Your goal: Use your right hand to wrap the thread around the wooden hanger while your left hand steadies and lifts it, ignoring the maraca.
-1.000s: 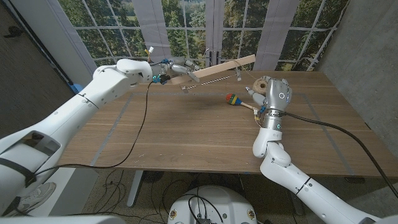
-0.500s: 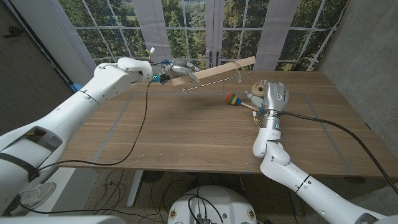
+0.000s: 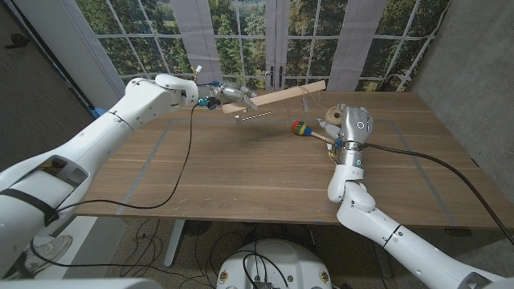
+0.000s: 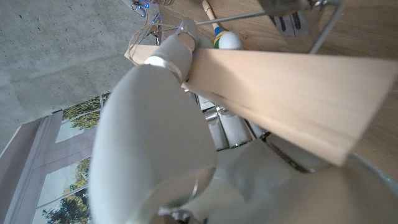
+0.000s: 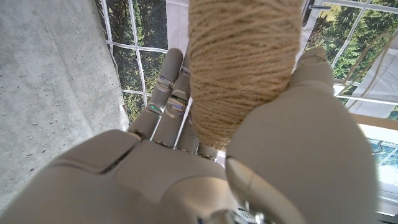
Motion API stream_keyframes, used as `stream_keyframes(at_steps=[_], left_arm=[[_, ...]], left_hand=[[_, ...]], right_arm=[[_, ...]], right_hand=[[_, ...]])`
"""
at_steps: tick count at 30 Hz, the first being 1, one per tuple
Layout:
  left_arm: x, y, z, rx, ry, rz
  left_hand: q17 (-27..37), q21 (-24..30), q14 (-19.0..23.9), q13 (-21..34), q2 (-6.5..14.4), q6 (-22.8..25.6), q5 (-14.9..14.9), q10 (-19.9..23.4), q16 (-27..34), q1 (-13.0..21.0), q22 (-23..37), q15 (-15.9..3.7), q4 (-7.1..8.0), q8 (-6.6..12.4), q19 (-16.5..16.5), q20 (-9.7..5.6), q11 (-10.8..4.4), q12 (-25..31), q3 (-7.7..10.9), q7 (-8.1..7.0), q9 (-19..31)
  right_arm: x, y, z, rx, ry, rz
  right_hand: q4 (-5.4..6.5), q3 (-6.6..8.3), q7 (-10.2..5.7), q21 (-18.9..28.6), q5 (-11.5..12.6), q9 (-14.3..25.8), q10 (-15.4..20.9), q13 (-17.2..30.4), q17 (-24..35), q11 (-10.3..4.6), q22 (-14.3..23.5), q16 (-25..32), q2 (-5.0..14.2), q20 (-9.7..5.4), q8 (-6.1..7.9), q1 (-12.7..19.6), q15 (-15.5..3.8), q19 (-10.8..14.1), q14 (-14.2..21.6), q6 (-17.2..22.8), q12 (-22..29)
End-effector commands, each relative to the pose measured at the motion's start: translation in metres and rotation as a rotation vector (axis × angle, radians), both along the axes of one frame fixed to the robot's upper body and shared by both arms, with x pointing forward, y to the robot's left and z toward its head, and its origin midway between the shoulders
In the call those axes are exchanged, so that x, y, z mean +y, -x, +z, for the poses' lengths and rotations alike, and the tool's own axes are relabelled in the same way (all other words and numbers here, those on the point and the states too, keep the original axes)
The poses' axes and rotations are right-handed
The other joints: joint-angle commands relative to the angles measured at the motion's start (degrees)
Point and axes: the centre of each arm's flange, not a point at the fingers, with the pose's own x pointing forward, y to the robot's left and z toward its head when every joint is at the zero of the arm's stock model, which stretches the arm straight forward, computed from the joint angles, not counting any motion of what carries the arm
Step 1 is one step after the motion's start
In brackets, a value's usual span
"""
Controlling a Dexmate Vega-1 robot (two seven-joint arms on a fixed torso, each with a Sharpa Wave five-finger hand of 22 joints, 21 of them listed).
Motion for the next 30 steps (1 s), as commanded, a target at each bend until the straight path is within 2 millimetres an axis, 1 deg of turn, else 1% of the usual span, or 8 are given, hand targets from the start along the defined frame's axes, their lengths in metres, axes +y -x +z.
stream_keyframes(at_steps=[1, 9, 13, 15, 22, 25, 28, 30], left_arm=[[0.008, -0.013, -0.013, 0.155, 0.02, 0.072], [0.018, -0.012, -0.022, 0.212, -0.022, 0.071], [0.028, -0.01, -0.035, 0.249, 0.023, 0.109], [0.033, -0.009, -0.04, 0.259, 0.018, 0.111], [0.048, -0.009, -0.061, 0.305, 0.047, 0.14], [0.051, -0.006, -0.064, 0.307, 0.057, 0.159], [0.053, -0.005, -0.067, 0.317, 0.073, 0.173], [0.053, -0.005, -0.069, 0.32, 0.076, 0.174]], left_hand=[[-1.11, -0.6, 12.97, -0.5, 8.97, 0.14, 0.44, 0.11, -0.82, 3.43, 0.05, -10.37, 7.88, 0.08, 1.0, -6.16, 0.93, 0.01, 11.05, 1.06, 0.21], [-2.7, -1.45, 13.02, -1.15, 8.89, -0.35, 0.68, 0.04, -1.94, 3.57, -0.03, -10.44, 7.8, 0.04, 1.14, -6.13, 1.58, 0.2, 11.64, 1.6, 0.42], [-3.17, -1.71, 13.25, -1.28, 8.82, -0.53, 0.7, -0.06, -2.16, 3.57, -0.03, -10.49, 7.78, -0.03, 1.29, -6.14, 1.56, 0.3, 11.71, 1.7, 0.43], [-3.39, -1.84, 13.32, -1.27, 8.79, -0.59, 0.72, -0.16, -2.28, 3.57, -0.03, -10.49, 7.78, -0.04, 1.38, -6.14, 1.71, 0.37, 11.74, 1.65, 0.44], [-4.0, -2.19, 13.42, -1.7, 8.75, -0.6, 0.79, 0.28, -2.61, 3.6, -0.03, -10.51, 7.75, -0.03, 1.61, -6.13, 1.74, 0.56, 11.85, 1.88, 0.47], [-4.28, -2.31, 13.44, -1.93, 8.74, -0.62, 0.81, 0.3, -2.77, 3.57, -0.02, -10.49, 7.78, -0.09, 1.76, -6.11, 1.82, 0.53, 11.89, 2.13, 0.36], [-4.54, -2.44, 13.44, -2.17, 8.69, -0.56, 0.84, 0.35, -2.92, 3.58, -0.02, -10.54, 7.74, -0.08, 1.9, -6.1, 1.84, 0.51, 11.93, 2.18, 0.29], [-4.69, -2.51, 13.48, -2.31, 8.67, -0.51, 0.86, 0.47, -2.99, 3.59, -0.02, -10.54, 7.73, -0.09, 1.99, -6.11, 1.94, 0.53, 11.95, 2.28, 0.22]], right_arm=[[0.002, 0.0, -0.002, -0.005, 0.016, 0.001], [0.008, -0.003, -0.004, 0.001, 0.028, 0.012], [0.013, -0.005, -0.006, 0.014, 0.042, 0.022], [0.015, -0.006, -0.008, 0.022, 0.05, 0.026], [0.027, -0.011, -0.011, 0.061, 0.1, 0.05], [0.03, -0.012, -0.013, 0.078, 0.113, 0.058], [0.032, -0.014, -0.015, 0.096, 0.121, 0.066], [0.034, -0.016, -0.017, 0.112, 0.134, 0.073]], right_hand=[[0.31, 0.01, -3.54, 0.46, -0.03, 0.11, 0.47, 0.25, 0.14, -0.34, 0.14, 0.1, 20.13, -7.95, 0.3, 20.53, -7.22, -0.22, 6.84, 3.69, -0.08], [0.42, -0.06, -3.5, 0.48, -0.1, 0.12, 0.43, 0.26, 0.22, -0.28, 0.13, 0.02, 20.13, -7.98, 0.34, 20.67, -7.23, -0.27, 6.9, 3.76, -0.14], [0.47, -0.11, -3.51, 0.5, -0.13, 0.12, 0.32, 0.34, 0.25, -0.52, 0.12, -0.05, 20.11, -7.97, 0.33, 20.75, -7.23, -0.28, 6.85, 3.73, -0.16], [0.53, -0.15, -3.48, 0.5, -0.16, 0.12, 0.26, 0.27, 0.26, -0.09, 0.12, -0.1, 20.09, -7.97, 0.34, 20.75, -7.22, -0.3, 6.82, 3.76, -0.24], [0.7, -0.28, -3.65, 0.45, -0.21, 0.14, 0.18, 0.33, 0.29, -0.55, 0.1, -0.26, 20.07, -8.01, 0.28, 20.73, -7.2, -0.44, 6.64, 3.58, -0.27], [0.78, -0.33, -3.79, 0.42, -0.23, 0.14, 0.39, 0.33, 0.3, -1.01, 0.09, -0.35, 20.07, -8.0, 0.29, 20.77, -7.21, -0.5, 6.55, 3.59, -0.2], [0.84, -0.37, -3.8, 0.39, -0.25, 0.15, 0.29, 0.27, 0.31, -0.62, 0.08, -0.42, 20.07, -8.01, 0.32, 20.79, -7.2, -0.58, 6.5, 3.65, -0.29], [0.87, -0.39, -3.78, 0.38, -0.25, 0.15, 0.25, 0.28, 0.32, -0.77, 0.08, -0.46, 20.07, -8.01, 0.33, 20.82, -7.21, -0.61, 6.45, 3.65, -0.3]])
